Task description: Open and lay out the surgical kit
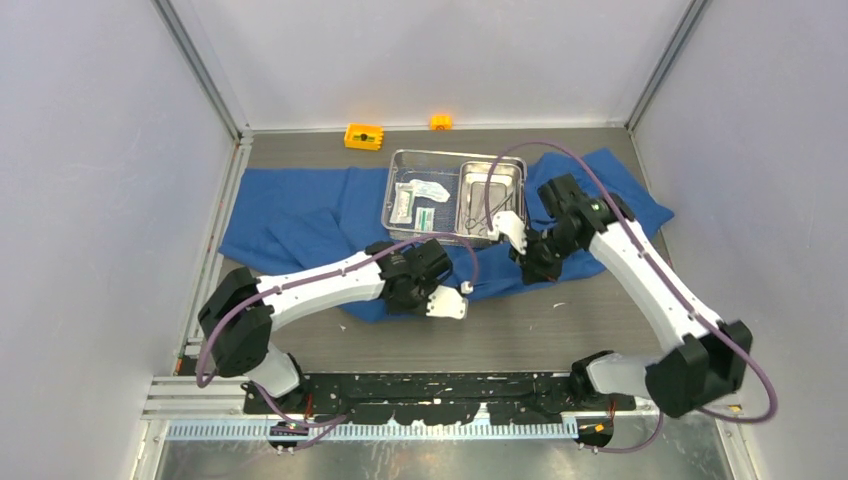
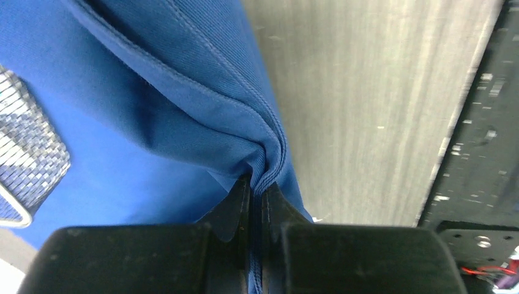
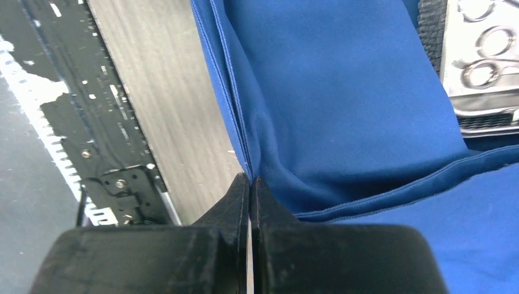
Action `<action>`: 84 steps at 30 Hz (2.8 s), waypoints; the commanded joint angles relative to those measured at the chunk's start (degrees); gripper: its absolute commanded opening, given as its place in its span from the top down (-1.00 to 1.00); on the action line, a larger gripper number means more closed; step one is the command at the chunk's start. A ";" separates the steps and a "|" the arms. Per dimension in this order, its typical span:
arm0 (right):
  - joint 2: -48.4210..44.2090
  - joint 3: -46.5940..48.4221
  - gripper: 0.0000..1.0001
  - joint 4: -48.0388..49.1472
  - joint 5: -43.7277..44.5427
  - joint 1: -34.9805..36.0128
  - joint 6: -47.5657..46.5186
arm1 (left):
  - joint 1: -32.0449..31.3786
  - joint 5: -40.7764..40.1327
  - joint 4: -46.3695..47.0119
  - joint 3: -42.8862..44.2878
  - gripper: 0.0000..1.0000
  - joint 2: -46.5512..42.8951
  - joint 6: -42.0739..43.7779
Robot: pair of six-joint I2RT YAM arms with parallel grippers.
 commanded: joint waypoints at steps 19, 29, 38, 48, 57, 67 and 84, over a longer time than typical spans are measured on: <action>-23.53 -10.38 -0.13 9.90 11.94 0.92 21.58 | -1.59 8.64 -23.05 -0.84 0.34 -2.47 -5.63; 2.18 -2.69 -0.30 29.76 30.69 0.84 38.49 | 23.97 14.84 -12.88 7.98 -0.61 -9.14 -8.94; 14.33 0.84 -0.38 29.80 36.91 0.83 37.62 | 29.94 11.55 -3.64 6.18 -0.68 -10.21 -15.74; 16.20 -2.12 0.34 32.71 43.68 0.01 35.10 | 38.73 6.30 2.36 6.75 -0.85 -6.22 -21.79; 7.09 -4.91 0.99 31.82 41.28 -7.59 36.02 | 43.84 0.58 3.78 12.03 -0.80 10.41 -22.84; -5.71 -11.04 0.99 29.40 36.45 -16.47 35.97 | 45.74 6.00 2.40 17.15 -0.53 20.80 -26.02; -11.63 -14.01 1.00 26.47 34.34 -21.89 37.84 | 47.66 7.63 4.69 16.87 -0.41 23.06 -28.28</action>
